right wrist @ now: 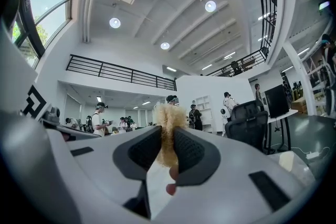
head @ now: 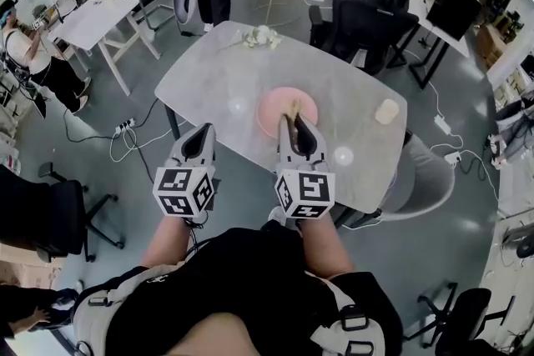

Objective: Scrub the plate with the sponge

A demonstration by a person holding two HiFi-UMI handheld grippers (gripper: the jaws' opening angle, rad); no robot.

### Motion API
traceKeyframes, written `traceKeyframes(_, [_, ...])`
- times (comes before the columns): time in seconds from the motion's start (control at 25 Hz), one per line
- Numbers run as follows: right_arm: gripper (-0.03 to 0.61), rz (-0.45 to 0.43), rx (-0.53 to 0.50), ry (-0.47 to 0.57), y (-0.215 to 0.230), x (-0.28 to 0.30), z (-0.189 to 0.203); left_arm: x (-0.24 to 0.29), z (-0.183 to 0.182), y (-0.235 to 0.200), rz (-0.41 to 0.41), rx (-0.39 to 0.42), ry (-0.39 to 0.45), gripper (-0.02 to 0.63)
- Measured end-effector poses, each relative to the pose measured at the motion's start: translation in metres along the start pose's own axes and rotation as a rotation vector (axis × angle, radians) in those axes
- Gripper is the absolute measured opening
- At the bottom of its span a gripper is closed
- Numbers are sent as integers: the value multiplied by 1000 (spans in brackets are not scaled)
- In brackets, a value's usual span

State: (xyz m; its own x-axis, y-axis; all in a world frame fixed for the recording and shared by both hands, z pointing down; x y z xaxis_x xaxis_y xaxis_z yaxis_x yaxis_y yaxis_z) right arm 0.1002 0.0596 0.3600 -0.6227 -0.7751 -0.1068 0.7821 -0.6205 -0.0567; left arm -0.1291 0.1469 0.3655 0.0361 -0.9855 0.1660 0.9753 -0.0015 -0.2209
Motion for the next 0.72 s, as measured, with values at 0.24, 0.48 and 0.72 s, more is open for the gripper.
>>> traceKeyframes(0.24, [72, 15, 21, -17, 60, 48, 11, 84, -15, 17, 14, 30, -34, 5])
traceKeyframes(0.48, [72, 27, 55, -51, 111, 85, 32, 161, -17, 34, 30, 52, -102, 5])
traceKeyframes(0.72, [72, 48, 88, -88, 134, 105, 50, 204, -12, 35, 52, 69, -157, 5])
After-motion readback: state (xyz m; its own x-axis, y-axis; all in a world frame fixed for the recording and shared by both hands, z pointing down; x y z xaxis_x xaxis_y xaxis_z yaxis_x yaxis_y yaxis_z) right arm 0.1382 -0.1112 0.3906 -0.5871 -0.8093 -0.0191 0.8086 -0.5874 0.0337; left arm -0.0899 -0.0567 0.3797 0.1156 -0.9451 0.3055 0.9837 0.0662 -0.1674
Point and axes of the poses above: the fingertips, and each gripper's own axes: x forward along the fingers, y to its right, z out of its underside, the point moved 10 cm from there along -x, backward along the fingers, and after that the axes turned 9 degrees about -x, right-handed, at the moved point
